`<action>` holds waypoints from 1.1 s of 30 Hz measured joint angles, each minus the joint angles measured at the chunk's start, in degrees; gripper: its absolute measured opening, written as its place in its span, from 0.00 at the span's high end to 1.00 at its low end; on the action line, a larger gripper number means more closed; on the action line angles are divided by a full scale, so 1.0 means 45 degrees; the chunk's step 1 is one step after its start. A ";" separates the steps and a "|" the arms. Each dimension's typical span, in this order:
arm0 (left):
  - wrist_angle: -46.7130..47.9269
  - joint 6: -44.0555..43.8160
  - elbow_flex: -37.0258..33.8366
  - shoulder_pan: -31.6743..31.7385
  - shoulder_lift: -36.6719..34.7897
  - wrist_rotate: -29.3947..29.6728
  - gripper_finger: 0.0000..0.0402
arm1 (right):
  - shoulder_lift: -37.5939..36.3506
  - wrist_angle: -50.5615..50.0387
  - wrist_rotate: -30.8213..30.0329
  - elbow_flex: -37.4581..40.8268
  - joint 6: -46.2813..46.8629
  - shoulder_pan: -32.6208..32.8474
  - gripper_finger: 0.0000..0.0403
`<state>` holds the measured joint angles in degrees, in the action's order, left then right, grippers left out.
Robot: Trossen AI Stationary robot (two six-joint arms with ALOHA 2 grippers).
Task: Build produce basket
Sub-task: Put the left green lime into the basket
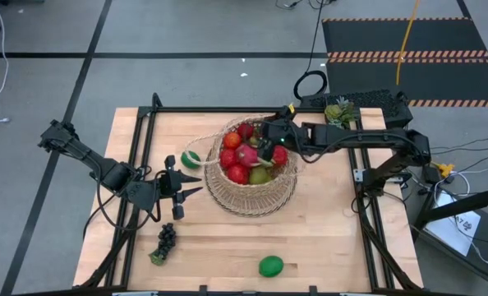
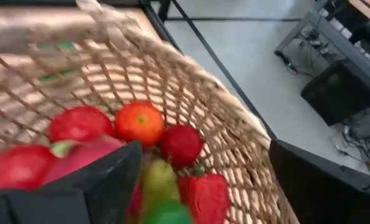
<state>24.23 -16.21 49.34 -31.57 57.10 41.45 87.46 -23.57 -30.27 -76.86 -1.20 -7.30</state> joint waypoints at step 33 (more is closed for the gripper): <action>0.4199 -0.5694 -0.2110 0.0662 0.0005 0.0205 0.72 | -0.6626 0.7472 -0.1306 0.6639 -0.0138 1.1193 0.15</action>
<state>43.12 -41.83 39.85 -28.60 57.12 42.37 57.64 10.05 -36.15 -46.99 -1.82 43.07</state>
